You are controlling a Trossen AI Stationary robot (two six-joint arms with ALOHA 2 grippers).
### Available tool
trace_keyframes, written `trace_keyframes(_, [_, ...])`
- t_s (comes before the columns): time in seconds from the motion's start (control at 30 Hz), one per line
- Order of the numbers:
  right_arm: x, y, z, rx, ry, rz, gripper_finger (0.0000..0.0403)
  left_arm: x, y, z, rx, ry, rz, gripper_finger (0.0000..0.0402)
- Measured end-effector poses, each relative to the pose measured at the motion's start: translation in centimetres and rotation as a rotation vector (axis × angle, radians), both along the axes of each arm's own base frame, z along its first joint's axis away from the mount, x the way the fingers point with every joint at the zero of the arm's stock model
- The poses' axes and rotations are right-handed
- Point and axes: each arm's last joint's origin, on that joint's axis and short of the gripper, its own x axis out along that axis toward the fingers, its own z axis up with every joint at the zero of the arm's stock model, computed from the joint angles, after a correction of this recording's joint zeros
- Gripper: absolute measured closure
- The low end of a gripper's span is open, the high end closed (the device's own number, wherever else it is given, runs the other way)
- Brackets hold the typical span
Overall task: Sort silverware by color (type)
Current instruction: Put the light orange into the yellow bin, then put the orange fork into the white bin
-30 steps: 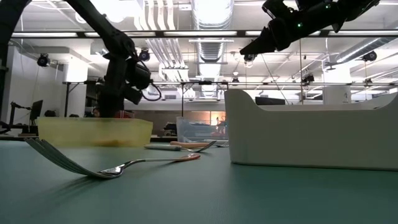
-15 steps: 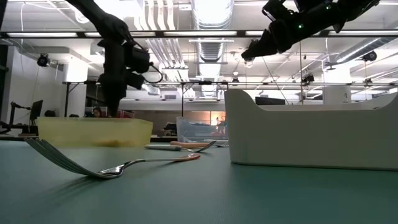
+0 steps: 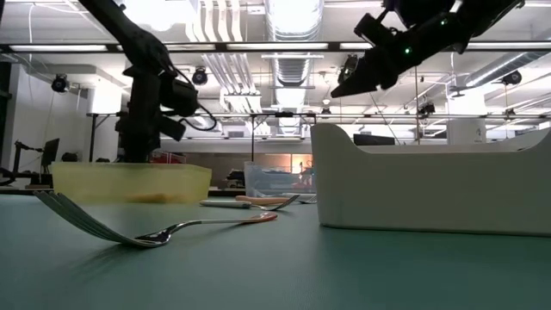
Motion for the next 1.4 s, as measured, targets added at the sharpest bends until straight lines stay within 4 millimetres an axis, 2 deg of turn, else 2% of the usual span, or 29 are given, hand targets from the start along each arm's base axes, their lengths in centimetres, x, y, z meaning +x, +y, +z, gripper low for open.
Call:
trace_keyframes(0.17, [0.4, -0.4, -0.7, -0.018, 0.037, -0.038, 0.0266, -0.3, -0.3, -0.7, -0.02, 0.018, -0.005, 0.0401])
trace_keyframes(0.67, [0.3, -0.4, -0.6, -0.014, 0.031, -0.04, 0.0266, -1.0, -0.7, -2.7, 0.048, 0.067, 0.035, 0.0401])
trace_keyframes(0.97, [0.3, -0.4, -0.6, -0.014, 0.032, -0.04, 0.0266, -1.0, 0.2, -2.6, 0.248, 0.162, 0.075, 0.0402])
trace_keyframes(1.17, [0.3, -0.4, -0.6, -0.014, 0.031, -0.04, 0.0266, -0.7, 0.5, -2.2, 0.273, 0.136, 0.093, 0.0402])
trace_keyframes(1.3, [0.3, -0.4, -0.6, -0.003, 0.026, -0.045, 0.0266, -0.2, 0.8, -1.2, 0.307, 0.068, 0.168, 0.0402])
trace_keyframes(1.4, [0.3, -0.4, -0.6, 0.048, 0.003, -0.068, 0.0266, 0.3, 0.3, -0.1, 0.309, -0.067, 0.201, 0.0402])
